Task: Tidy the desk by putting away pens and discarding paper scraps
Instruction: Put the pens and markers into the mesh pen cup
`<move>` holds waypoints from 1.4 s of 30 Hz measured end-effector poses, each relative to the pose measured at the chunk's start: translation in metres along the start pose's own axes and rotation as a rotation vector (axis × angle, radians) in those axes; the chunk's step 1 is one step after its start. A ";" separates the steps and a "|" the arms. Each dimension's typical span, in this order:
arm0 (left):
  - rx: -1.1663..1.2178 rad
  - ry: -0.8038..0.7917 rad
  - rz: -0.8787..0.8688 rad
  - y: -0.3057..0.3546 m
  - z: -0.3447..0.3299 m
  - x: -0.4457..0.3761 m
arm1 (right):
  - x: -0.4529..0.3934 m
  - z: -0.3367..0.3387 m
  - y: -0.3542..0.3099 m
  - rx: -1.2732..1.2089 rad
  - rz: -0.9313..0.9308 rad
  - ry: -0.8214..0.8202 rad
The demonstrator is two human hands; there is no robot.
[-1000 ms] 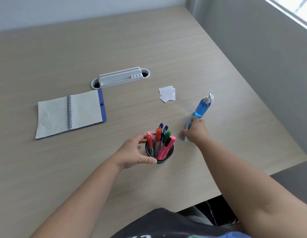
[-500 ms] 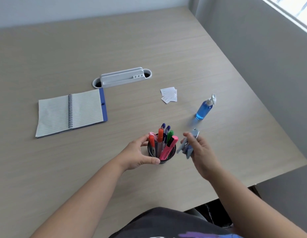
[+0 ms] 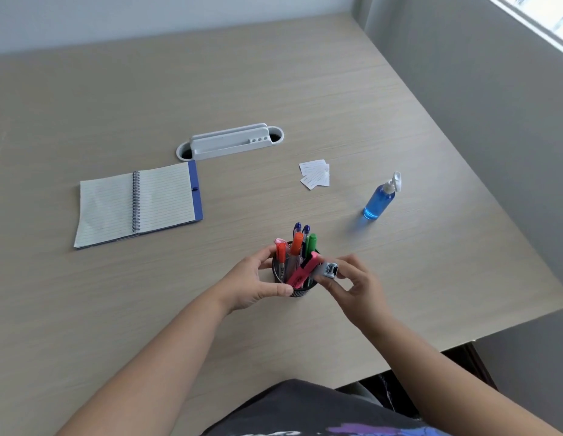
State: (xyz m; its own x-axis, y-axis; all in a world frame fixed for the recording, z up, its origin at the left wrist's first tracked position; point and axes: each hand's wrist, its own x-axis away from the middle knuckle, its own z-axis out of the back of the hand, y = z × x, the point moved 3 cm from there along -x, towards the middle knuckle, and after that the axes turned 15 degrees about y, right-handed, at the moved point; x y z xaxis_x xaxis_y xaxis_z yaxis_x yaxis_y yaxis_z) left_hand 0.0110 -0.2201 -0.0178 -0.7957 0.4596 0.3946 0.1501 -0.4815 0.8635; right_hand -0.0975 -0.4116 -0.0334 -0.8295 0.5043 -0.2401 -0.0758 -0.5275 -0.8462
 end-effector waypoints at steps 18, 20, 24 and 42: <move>0.192 0.372 0.046 -0.007 0.019 -0.022 | -0.073 -0.033 -0.004 0.118 -0.202 -0.416; 0.227 0.405 0.070 -0.004 0.027 -0.032 | -0.084 -0.042 -0.009 0.103 -0.214 -0.415; 0.305 0.534 0.131 0.004 0.051 -0.058 | -0.112 -0.070 -0.017 0.038 -0.276 -0.391; 0.338 0.694 0.189 0.033 0.154 -0.192 | -0.239 -0.170 -0.058 0.021 -0.340 -0.287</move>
State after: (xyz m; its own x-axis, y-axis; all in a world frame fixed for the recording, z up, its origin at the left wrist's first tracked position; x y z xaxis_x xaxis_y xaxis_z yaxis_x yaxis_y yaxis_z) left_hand 0.2593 -0.2094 -0.0166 -0.9062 -0.2310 0.3542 0.4008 -0.2016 0.8937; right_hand 0.1992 -0.3853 -0.0081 -0.8751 0.4430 0.1948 -0.3799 -0.3795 -0.8436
